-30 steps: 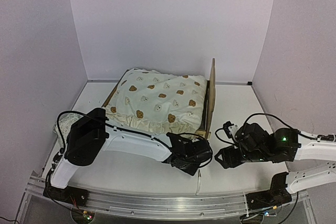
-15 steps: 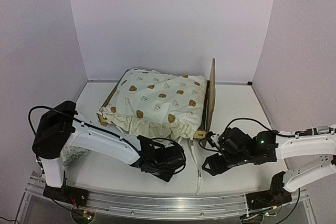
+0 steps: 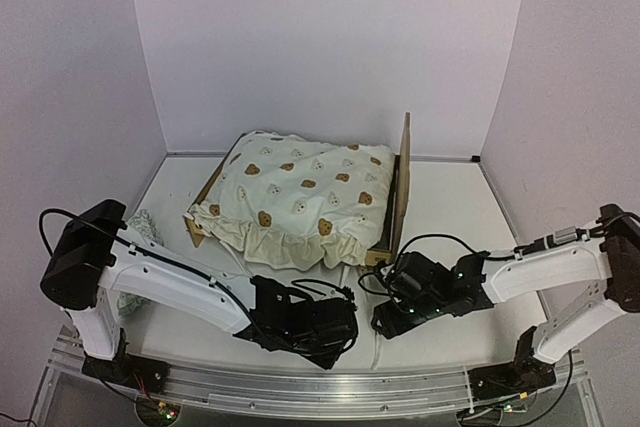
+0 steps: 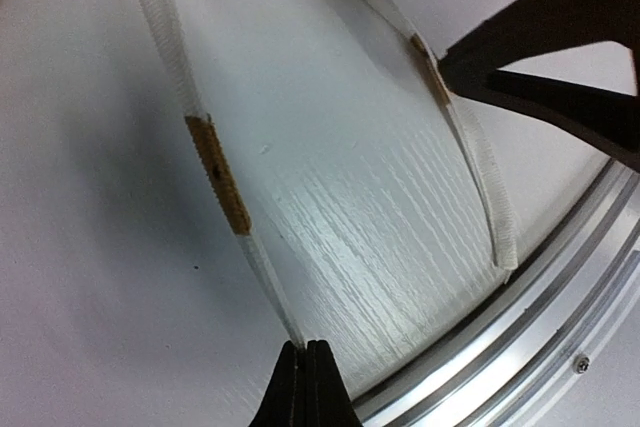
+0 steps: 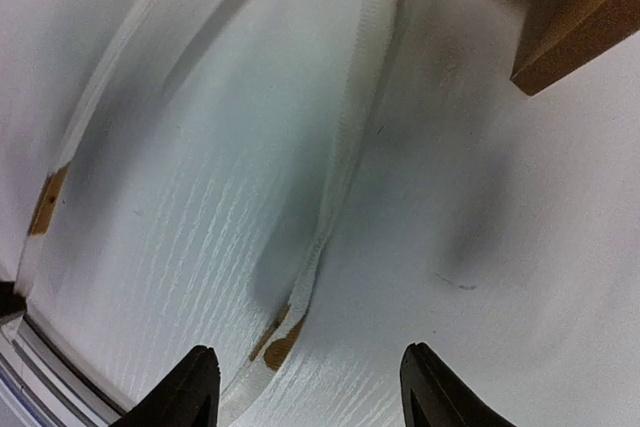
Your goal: Set up the pet bed
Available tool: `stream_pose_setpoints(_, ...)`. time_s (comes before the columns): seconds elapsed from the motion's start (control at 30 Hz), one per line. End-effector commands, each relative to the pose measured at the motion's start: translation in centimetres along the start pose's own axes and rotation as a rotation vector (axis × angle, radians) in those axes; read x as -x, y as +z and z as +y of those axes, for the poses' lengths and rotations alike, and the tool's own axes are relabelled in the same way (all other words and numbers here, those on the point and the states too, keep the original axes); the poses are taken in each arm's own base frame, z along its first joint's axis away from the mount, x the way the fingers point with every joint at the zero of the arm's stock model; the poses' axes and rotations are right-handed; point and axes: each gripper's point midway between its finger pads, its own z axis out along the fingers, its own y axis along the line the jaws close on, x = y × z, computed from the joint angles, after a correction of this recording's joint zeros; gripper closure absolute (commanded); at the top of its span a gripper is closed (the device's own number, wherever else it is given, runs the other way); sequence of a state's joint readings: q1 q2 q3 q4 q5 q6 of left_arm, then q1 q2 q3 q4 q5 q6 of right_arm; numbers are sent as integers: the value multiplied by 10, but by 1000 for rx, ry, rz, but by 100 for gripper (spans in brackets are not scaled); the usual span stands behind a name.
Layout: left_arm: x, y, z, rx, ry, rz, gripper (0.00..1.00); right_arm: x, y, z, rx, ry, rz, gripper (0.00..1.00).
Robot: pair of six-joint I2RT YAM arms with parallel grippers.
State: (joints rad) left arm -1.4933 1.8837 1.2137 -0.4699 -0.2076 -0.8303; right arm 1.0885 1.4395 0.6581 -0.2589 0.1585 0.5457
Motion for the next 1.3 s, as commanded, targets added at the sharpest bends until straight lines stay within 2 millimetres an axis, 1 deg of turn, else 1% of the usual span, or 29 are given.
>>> stream_pose_setpoints(0.0, -19, -6, -7, -40, -7, 54, 100, 16, 5, 13, 22, 2, -32, 40)
stream_pose_setpoints(0.13, -17, -4, -8, -34, -2, 47, 100, 15, 13, 19, 35, 10, -9, 49)
stream_pose_setpoints(0.2, -16, -5, -8, -33, 0, 42, 100, 14, 19, 18, 27, 15, 2, 56)
stream_pose_setpoints(0.27, -16, -5, -7, -30, 0, 38, 100, 11, 26, 19, 25, 19, 23, 66)
stream_pose_setpoints(0.4, -14, -9, -5, -25, 2, 29, 100, 4, 41, 29, 43, 28, 72, 93)
stream_pose_setpoints(0.47, -12, -13, -4, -21, 5, 22, 100, 8, 45, 38, 69, 46, 68, 98)
stream_pose_setpoints(0.5, -11, -16, -3, -17, 5, 18, 100, 12, 47, 42, 83, 62, 51, 99)
stream_pose_setpoints(0.53, -9, -19, -2, -14, 6, 13, 100, 17, 49, 48, 101, 80, 26, 100)
stream_pose_setpoints(0.6, -6, -25, 0, -7, 8, 6, 100, 34, 53, 57, 138, 127, -60, 100)
stream_pose_setpoints(0.7, -1, -34, 3, 4, 4, -6, 100, 62, 56, 59, 145, 228, -232, 100)
stream_pose_setpoints(0.77, 1, -39, 6, 5, -5, -10, 100, 82, 54, 69, 175, 259, -343, 100)
stream_pose_setpoints(0.83, 4, -43, 9, 10, -22, -14, 100, 94, 53, 74, 175, 274, -434, 100)
stream_pose_setpoints(0.9, 6, -45, 13, 13, -39, -18, 100, 101, 50, 79, 181, 280, -507, 100)
stream_pose_setpoints(0.93, 7, -47, 14, 12, -49, -21, 100, 101, 49, 82, 192, 273, -530, 100)
stream_pose_setpoints(1.0, 10, -48, 17, 10, -65, -28, 100, 107, 45, 96, 249, 244, -573, 100)
stream_pose_setpoints(1.03, 11, -49, 17, 5, -70, -33, 100, 105, 46, 102, 279, 228, -564, 98)
stream_pose_setpoints(1.1, 14, -49, 16, -6, -80, -39, 100, 101, 42, 105, 307, 213, -551, 85)
stream_pose_setpoints(1.13, 15, -49, 16, -11, -83, -43, 100, 96, 39, 101, 306, 217, -546, 78)
stream_pose_setpoints(1.17, 17, -49, 15, -12, -86, -46, 100, 88, 38, 92, 290, 220, -539, 72)
stream_pose_setpoints(1.2, 18, -49, 15, -11, -90, -48, 100, 86, 33, 86, 282, 225, -545, 68)
stream_pose_setpoints(1.27, 20, -48, 13, -19, -97, -53, 100, 72, 26, 67, 244, 225, -542, 63)
